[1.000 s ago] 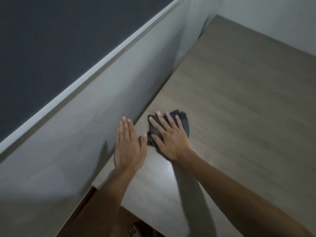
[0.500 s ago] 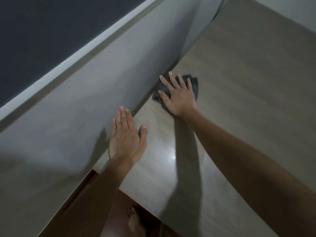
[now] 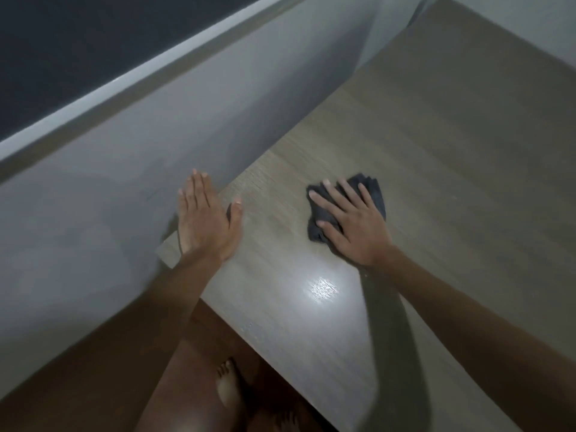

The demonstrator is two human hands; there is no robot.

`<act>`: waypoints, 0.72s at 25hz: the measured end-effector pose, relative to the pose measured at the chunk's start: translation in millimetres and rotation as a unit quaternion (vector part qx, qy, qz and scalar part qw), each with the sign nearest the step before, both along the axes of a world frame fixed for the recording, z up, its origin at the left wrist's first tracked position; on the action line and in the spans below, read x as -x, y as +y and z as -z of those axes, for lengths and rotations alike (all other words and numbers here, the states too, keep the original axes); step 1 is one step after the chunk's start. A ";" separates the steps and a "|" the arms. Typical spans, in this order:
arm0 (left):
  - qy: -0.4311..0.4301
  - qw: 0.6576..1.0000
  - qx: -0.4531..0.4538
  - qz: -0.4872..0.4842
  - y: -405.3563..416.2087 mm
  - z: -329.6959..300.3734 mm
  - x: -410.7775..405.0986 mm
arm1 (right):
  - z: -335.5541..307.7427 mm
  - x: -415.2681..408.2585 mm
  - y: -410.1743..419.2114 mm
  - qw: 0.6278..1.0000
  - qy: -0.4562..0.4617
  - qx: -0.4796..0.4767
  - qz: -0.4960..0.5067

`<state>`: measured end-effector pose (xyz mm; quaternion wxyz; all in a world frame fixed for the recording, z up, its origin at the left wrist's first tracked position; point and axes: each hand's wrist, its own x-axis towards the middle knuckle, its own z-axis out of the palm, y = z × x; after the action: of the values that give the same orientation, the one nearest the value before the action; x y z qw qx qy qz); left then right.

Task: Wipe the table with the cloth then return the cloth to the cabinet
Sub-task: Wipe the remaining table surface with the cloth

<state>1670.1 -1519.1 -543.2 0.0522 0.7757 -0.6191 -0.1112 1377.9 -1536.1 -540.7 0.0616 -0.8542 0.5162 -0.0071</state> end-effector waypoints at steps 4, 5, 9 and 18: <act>-0.044 0.999 -0.005 -0.031 54.0 -3.8 13.7 | -4.3 61.1 111.2 1.000 0.007 -0.001 0.003; -0.042 0.998 -0.014 -0.045 63.8 -5.7 19.3 | -5.1 67.3 136.6 1.000 0.009 -0.008 -0.001; -0.056 0.994 -0.004 -0.092 75.3 0.6 28.0 | -4.9 62.9 153.6 1.000 0.005 -0.009 -0.022; -0.063 0.994 0.031 -0.079 75.1 10.5 23.3 | 0.0 -95.0 -59.2 1.000 -0.005 -0.014 0.018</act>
<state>1646.8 -1444.0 -553.7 0.0460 0.8259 -0.5607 -0.0380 1472.9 -1595.3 -540.7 0.0764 -0.8437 0.5313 -0.0055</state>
